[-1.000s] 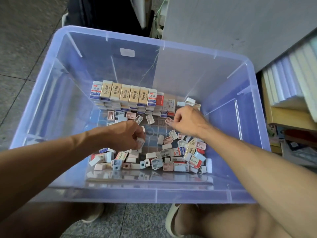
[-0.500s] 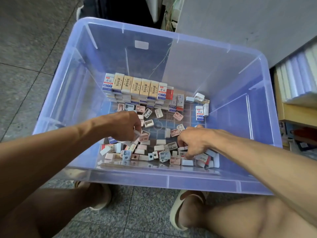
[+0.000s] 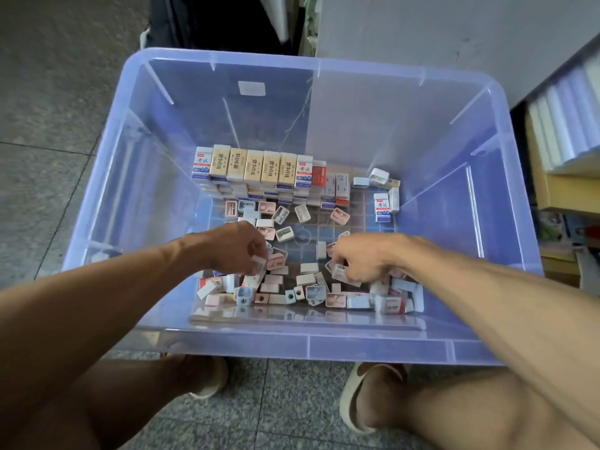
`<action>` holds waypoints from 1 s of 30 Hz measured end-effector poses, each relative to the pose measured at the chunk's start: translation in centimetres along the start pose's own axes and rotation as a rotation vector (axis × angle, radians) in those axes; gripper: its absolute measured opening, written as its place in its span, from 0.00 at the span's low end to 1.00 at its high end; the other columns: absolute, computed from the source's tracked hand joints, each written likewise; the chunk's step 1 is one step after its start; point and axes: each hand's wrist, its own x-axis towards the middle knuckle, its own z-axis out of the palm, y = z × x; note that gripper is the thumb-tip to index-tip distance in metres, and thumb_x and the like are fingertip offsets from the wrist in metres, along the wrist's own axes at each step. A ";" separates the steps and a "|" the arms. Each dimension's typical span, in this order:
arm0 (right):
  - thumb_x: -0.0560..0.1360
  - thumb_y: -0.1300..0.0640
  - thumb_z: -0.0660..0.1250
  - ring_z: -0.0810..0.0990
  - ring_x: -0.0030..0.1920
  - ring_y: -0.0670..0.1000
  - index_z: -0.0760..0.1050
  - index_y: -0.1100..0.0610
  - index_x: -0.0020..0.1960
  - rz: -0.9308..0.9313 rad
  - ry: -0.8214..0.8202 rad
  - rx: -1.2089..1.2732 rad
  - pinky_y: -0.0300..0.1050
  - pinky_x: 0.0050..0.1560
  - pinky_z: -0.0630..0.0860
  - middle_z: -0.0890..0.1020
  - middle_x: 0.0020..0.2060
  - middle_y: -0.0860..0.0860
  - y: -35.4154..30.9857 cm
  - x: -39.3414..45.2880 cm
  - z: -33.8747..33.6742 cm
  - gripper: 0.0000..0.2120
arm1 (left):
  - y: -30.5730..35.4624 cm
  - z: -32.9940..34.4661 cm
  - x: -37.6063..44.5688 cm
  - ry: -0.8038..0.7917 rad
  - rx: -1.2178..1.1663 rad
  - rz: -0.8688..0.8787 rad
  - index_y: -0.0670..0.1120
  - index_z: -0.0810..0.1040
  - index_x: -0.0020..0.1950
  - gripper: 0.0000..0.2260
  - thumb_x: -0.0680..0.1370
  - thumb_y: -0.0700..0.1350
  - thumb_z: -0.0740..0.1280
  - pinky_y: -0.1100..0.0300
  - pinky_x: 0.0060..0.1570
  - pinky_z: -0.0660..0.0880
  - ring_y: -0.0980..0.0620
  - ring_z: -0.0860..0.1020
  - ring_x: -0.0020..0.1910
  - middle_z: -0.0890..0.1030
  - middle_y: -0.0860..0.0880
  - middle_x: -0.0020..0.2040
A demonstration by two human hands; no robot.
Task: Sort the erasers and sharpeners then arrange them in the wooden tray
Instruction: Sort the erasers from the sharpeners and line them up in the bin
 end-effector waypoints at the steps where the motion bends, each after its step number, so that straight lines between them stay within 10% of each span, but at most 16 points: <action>1: 0.77 0.67 0.61 0.75 0.38 0.52 0.78 0.63 0.50 -0.004 0.068 0.091 0.44 0.32 0.69 0.82 0.45 0.57 0.1 -0.1 -0.4 0.07 | 0.0 0.2 0.0 0.003 -0.007 0.013 0.52 0.80 0.41 0.09 0.73 0.37 0.72 0.59 0.46 0.77 0.51 0.81 0.47 0.82 0.52 0.43; 6: 0.79 0.62 0.67 0.78 0.39 0.51 0.81 0.59 0.49 0.011 0.377 0.707 0.49 0.41 0.79 0.83 0.44 0.56 1.2 -0.7 -2.1 0.04 | 0.7 0.6 -0.2 -0.019 0.055 0.037 0.49 0.83 0.51 0.11 0.72 0.36 0.73 0.55 0.55 0.78 0.50 0.80 0.53 0.83 0.50 0.51; 12: 0.78 0.68 0.68 0.84 0.46 0.52 0.81 0.64 0.50 0.091 0.482 1.222 0.43 0.46 0.82 0.84 0.47 0.58 2.2 0.1 -2.4 0.04 | 0.4 0.5 -0.1 -0.040 0.114 0.015 0.46 0.81 0.62 0.17 0.73 0.36 0.72 0.68 0.39 0.71 0.55 0.76 0.44 0.78 0.54 0.45; 17: 0.76 0.70 0.69 0.85 0.48 0.55 0.78 0.65 0.58 0.176 0.644 1.446 0.42 0.40 0.83 0.84 0.53 0.60 2.9 1.3 -2.6 0.10 | 0.3 1.0 0.0 -0.049 0.111 0.000 0.43 0.81 0.55 0.12 0.72 0.39 0.72 0.51 0.51 0.79 0.47 0.80 0.50 0.82 0.46 0.51; 23: 0.76 0.67 0.69 0.84 0.47 0.54 0.76 0.55 0.41 0.318 0.779 1.418 0.46 0.44 0.82 0.84 0.50 0.58 4.0 2.3 -3.2 0.10 | 0.4 1.1 0.4 -0.104 0.047 0.006 0.49 0.79 0.46 0.08 0.71 0.38 0.73 0.54 0.44 0.79 0.47 0.82 0.47 0.82 0.45 0.49; 30: 0.80 0.59 0.67 0.84 0.43 0.51 0.76 0.50 0.44 0.347 0.809 1.424 0.43 0.39 0.74 0.85 0.46 0.52 3.7 3.0 -3.2 0.07 | 0.5 1.3 0.7 -0.089 0.044 0.013 0.42 0.76 0.43 0.07 0.72 0.41 0.73 0.58 0.37 0.70 0.51 0.73 0.38 0.80 0.43 0.45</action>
